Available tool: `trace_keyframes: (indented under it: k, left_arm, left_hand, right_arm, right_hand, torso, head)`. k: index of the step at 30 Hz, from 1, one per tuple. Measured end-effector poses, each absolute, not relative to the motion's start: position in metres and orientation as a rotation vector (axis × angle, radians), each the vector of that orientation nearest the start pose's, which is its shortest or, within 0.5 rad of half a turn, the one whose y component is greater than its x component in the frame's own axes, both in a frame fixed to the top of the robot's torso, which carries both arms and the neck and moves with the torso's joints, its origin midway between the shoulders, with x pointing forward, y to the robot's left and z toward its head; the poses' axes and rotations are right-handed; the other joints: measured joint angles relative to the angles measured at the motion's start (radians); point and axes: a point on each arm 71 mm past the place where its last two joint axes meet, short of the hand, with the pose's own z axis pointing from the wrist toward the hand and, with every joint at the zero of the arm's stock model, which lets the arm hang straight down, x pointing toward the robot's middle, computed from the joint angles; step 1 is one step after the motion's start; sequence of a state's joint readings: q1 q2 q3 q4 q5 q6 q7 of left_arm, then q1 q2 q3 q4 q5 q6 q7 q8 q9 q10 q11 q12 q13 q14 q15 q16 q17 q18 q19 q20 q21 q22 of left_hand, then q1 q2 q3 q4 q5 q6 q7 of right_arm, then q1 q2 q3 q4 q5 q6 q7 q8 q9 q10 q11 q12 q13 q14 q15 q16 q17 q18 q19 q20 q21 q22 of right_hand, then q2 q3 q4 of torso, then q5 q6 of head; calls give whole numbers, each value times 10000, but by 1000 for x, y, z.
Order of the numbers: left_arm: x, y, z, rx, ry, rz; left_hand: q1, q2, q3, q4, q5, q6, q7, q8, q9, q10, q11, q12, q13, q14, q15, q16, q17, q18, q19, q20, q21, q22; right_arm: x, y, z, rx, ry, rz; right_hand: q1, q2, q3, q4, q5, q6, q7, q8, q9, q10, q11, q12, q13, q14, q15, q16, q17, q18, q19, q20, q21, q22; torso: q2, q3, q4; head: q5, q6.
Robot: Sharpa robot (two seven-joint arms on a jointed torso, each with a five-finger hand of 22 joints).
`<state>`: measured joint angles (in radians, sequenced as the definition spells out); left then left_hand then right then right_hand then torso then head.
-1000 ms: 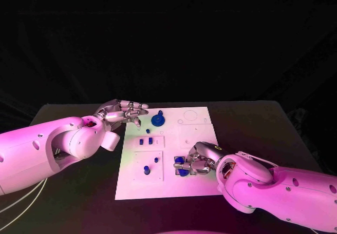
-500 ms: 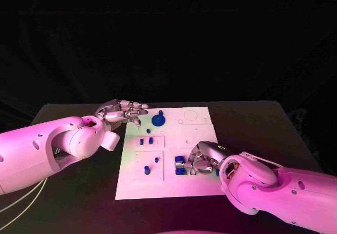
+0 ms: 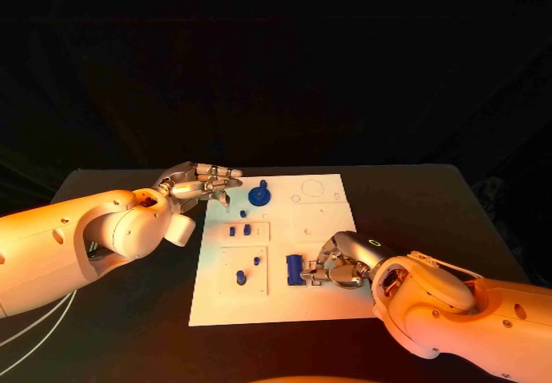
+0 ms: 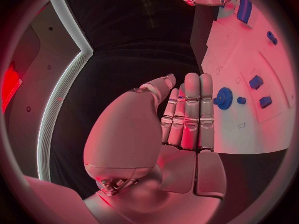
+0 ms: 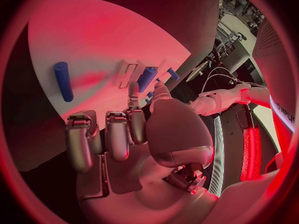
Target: Assemble the parts on the task board
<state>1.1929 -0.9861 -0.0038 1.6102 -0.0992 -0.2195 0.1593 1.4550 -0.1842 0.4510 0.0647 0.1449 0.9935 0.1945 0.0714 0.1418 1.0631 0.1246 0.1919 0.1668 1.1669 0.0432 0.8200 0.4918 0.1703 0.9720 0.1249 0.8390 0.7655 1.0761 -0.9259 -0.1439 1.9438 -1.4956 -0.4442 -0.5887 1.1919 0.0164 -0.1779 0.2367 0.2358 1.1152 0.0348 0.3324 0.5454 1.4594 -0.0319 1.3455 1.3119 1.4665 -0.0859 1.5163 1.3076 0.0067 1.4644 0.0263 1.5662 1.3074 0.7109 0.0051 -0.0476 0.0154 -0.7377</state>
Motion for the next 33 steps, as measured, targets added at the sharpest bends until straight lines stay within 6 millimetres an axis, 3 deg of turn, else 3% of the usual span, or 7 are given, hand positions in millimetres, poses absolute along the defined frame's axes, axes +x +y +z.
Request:
trace_keyframes:
  k: [6, 11, 13, 17, 25, 33]
  left_arm:
    - [471, 247, -175, -11298, 16438, -14354]
    - [471, 247, -175, -11306, 16433, -14337]
    - [471, 248, -175, -11306, 16429, -14335]
    - [471, 247, -176, -11301, 16435, -14342]
    - [471, 244, -179, -11297, 16519, -14354]
    - [471, 243, -180, -11301, 16554, -14345]
  left_hand:
    - [0, 0, 0, 0, 0, 0, 0, 0, 1, 0, 0, 0, 0, 0, 0, 0, 0, 0, 0, 0, 0, 1]
    - [0, 0, 0, 0, 0, 0, 0, 0, 1, 0, 0, 0, 0, 0, 0, 0, 1, 0, 0, 0, -32, 1]
    - [0, 0, 0, 0, 0, 0, 0, 0, 1, 0, 0, 0, 0, 0, 0, 0, 1, 0, 0, 0, -48, 1]
    - [0, 0, 0, 0, 0, 0, 0, 0, 1, 0, 0, 0, 0, 0, 0, 0, 1, -1, 0, 0, -48, 2]
    - [0, 0, 0, 0, 0, 0, 0, 0, 1, 0, 0, 0, 0, 0, 0, 0, 1, -1, 0, 0, -47, -5]
    - [0, 0, 0, 0, 0, 0, 0, 0, 2, 0, 0, 0, 0, 0, 0, 0, -7, 0, 0, 0, -47, -7]
  right_arm:
    - [364, -170, -232, 962, 18823, 5536]
    - [366, -196, -223, 1302, 18616, 5355]
    - [366, -207, -219, 1407, 18548, 5289]
    - [365, -222, -217, 1512, 18478, 5132]
    - [362, -236, -220, 1446, 18449, 4835]
    - [358, -238, -232, 1236, 18659, 4435]
  right_hand:
    - [584, 71, 200, -278, 175, -180, 21, -23, -11, 5, 3, -119, 38, 0, 3, 0, 0, 0, 0, 0, 0, 0]
    - [1530, 173, 571, -765, 19, -566, 174, -448, -224, -113, 104, -453, 1663, 1, 8, -39, -1, -1, 0, 0, 0, -1]
    - [1592, 146, 636, -830, 43, -601, 209, -596, -323, -149, 112, -523, 1770, 2, 9, -39, -1, 0, 0, 0, 0, -1]
    - [1698, 250, 648, -841, 100, -645, 252, -835, -524, -233, 158, -575, 1914, -14, 63, -39, -1, 0, 8, 8, 0, -1]
    - [1723, 275, 684, -711, 100, -449, 314, -990, -721, -248, 215, -585, 1920, -1, 76, -78, -2, 0, 0, 76, 0, 7]
    - [1492, 142, 594, -418, 138, -217, 257, -1028, -840, -249, 216, -716, 1916, -1, 76, -78, -3, 0, 0, 76, 0, 6]
  torso:
    - [0, -3, 6]
    - [-5, -10, 4]
    - [-15, -13, -1]
    - [-35, -14, -6]
    - [-90, 9, -36]
    - [-96, 22, -48]
  head:
    - [-40, 3]
    - [-97, -40]
    - [-130, -56]
    - [-203, -81]
    - [-321, -118]
    - [-368, -163]
